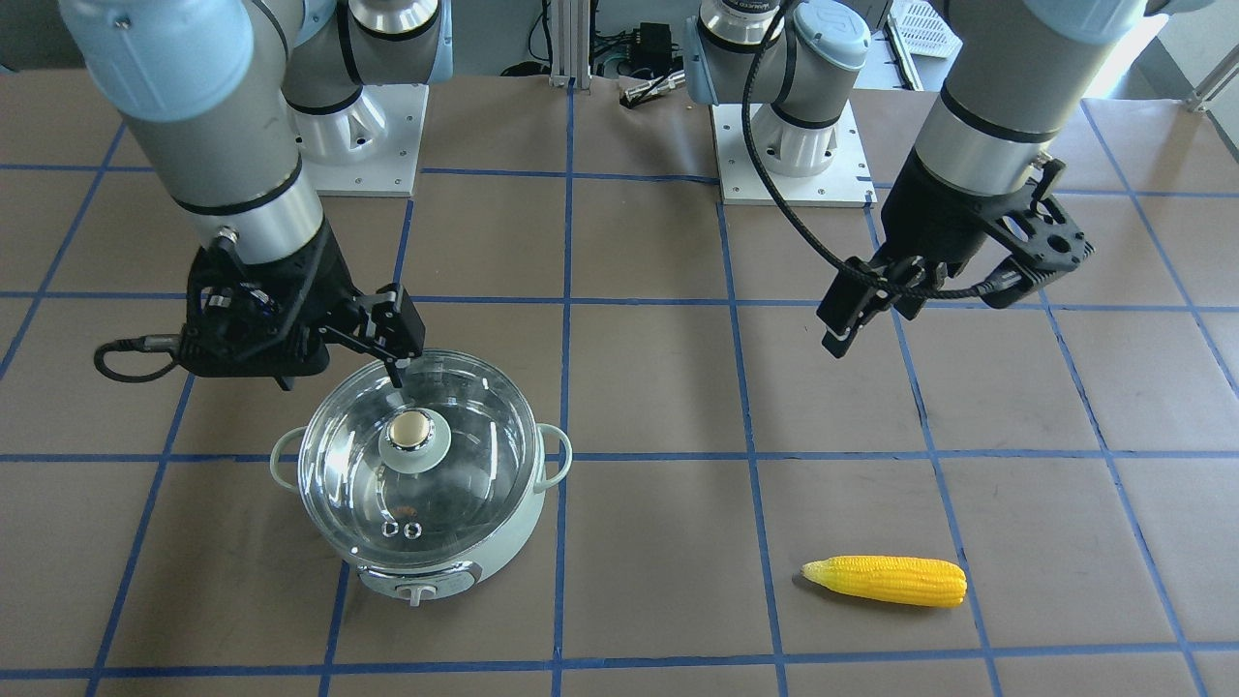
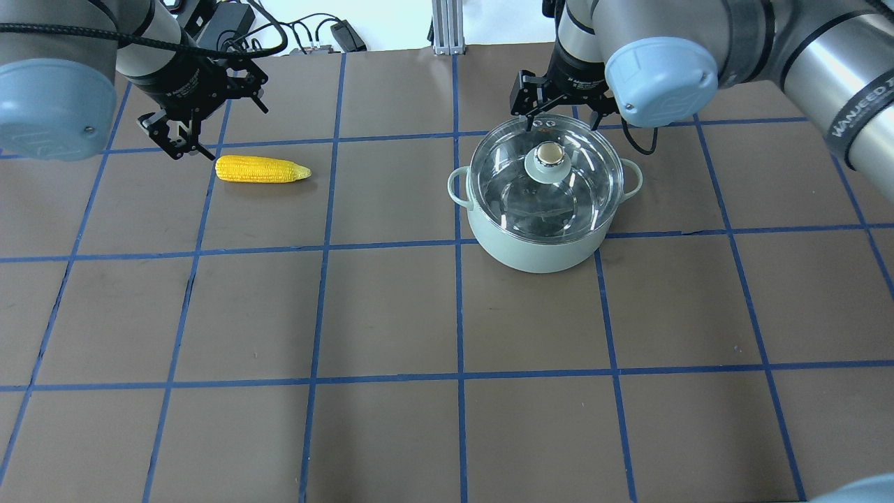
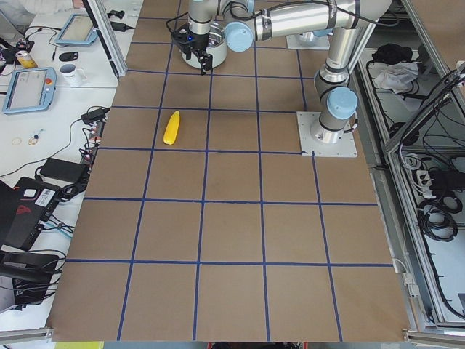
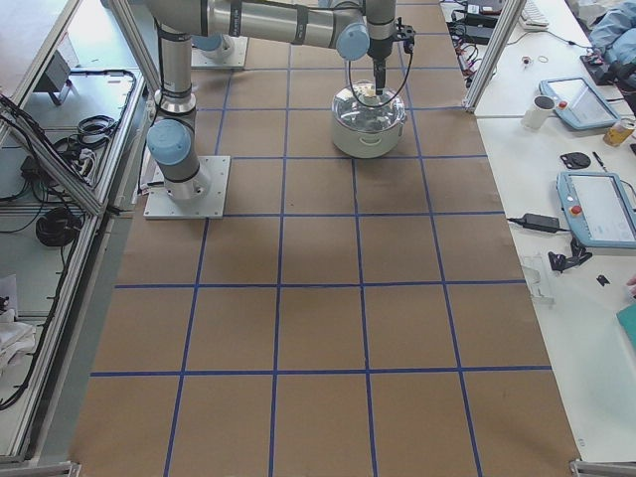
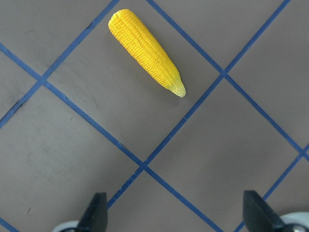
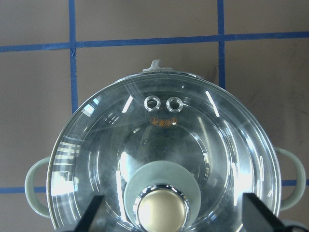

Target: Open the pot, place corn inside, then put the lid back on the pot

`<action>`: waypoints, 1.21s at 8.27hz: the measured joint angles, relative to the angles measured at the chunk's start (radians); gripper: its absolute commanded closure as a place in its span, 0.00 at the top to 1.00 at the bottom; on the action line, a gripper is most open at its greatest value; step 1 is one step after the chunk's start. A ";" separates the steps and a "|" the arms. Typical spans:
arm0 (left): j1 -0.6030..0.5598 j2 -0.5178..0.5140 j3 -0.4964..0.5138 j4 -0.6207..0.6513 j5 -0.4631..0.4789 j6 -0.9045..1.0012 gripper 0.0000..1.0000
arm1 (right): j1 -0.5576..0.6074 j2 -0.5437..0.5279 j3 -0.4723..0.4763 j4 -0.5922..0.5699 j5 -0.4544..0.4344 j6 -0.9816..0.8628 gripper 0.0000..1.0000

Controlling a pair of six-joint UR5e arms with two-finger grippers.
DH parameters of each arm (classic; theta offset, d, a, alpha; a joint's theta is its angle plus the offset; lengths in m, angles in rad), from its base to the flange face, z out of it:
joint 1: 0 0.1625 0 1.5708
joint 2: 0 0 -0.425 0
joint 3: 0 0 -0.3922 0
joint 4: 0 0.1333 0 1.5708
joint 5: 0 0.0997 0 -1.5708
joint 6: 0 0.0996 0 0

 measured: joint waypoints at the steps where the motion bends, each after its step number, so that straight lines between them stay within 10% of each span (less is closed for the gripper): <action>1: 0.002 -0.027 0.003 0.009 0.000 -0.075 1.00 | 0.004 0.018 0.006 -0.011 0.000 0.012 1.00; 5: 0.084 -0.140 0.006 0.137 -0.035 -0.222 1.00 | 0.006 0.038 0.047 -0.018 -0.002 0.035 1.00; 7: 0.184 -0.182 -0.002 0.149 -0.125 -0.221 1.00 | 0.006 0.041 0.049 -0.023 -0.002 0.035 0.67; 10: 0.234 -0.292 0.004 0.157 -0.184 -0.247 1.00 | 0.006 0.042 0.047 -0.026 -0.002 0.028 0.44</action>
